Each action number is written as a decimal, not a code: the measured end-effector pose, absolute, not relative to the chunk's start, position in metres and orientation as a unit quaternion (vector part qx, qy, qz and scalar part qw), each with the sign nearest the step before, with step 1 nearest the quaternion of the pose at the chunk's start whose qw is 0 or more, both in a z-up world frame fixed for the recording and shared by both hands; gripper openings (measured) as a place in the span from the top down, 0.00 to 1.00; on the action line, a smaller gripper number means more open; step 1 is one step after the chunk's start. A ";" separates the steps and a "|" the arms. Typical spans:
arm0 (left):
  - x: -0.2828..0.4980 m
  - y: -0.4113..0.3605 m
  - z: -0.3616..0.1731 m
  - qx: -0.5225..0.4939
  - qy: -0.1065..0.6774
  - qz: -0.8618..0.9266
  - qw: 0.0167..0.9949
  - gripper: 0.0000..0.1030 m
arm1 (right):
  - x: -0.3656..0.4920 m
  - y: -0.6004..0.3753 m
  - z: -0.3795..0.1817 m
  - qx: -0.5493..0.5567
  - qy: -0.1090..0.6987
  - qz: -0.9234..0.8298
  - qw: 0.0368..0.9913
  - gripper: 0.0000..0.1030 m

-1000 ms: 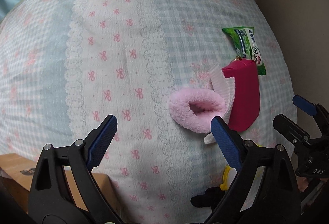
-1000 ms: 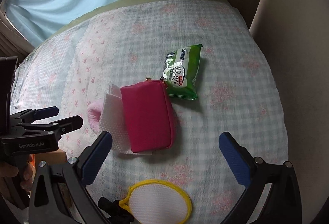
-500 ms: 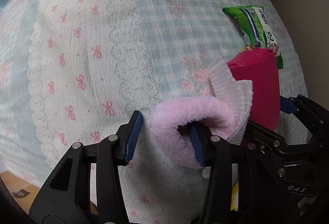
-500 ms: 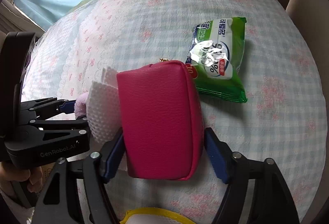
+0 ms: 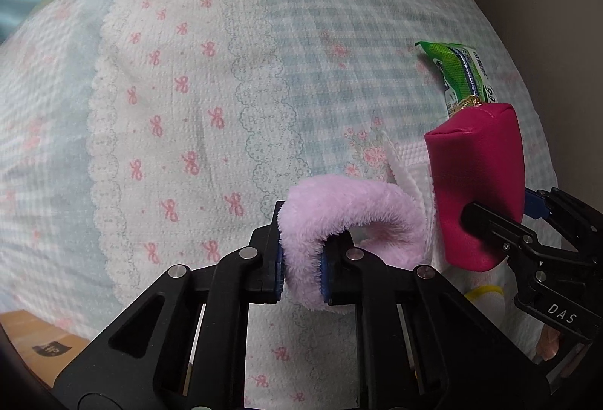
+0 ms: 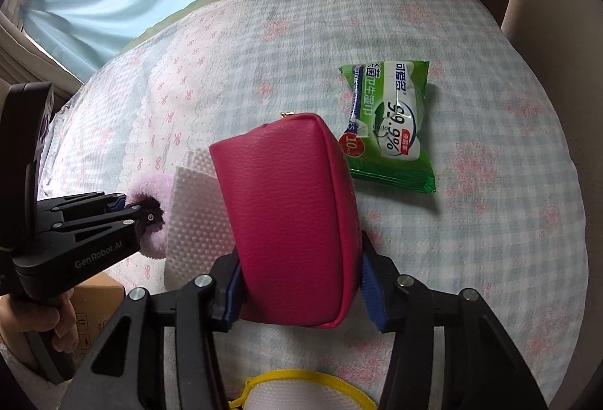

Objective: Organize soft objects
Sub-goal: 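Carry the pink hair tie and magenta pouch over the box with both tools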

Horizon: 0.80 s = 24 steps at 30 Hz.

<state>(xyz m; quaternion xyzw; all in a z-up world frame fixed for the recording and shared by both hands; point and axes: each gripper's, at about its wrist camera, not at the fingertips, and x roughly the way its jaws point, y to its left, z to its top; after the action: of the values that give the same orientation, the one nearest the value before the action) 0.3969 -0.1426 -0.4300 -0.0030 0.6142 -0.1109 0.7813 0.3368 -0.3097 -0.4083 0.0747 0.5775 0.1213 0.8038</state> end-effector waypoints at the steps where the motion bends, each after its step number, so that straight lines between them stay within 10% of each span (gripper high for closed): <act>1: 0.397 -0.138 -0.425 -0.007 0.612 -0.109 0.783 0.89 | 0.337 -0.312 -0.405 0.078 0.575 0.120 0.805 0.54; 24: 0.297 -0.085 -0.241 -0.062 0.527 -0.085 0.843 0.89 | 0.271 -0.282 -0.240 0.069 0.504 0.128 0.851 0.54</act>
<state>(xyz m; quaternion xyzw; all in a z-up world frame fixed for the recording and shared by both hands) 0.2966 -0.0854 -0.2409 -0.0619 0.5271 -0.0846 0.8433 0.2715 -0.2817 -0.2401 0.0689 0.5038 0.1282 0.8515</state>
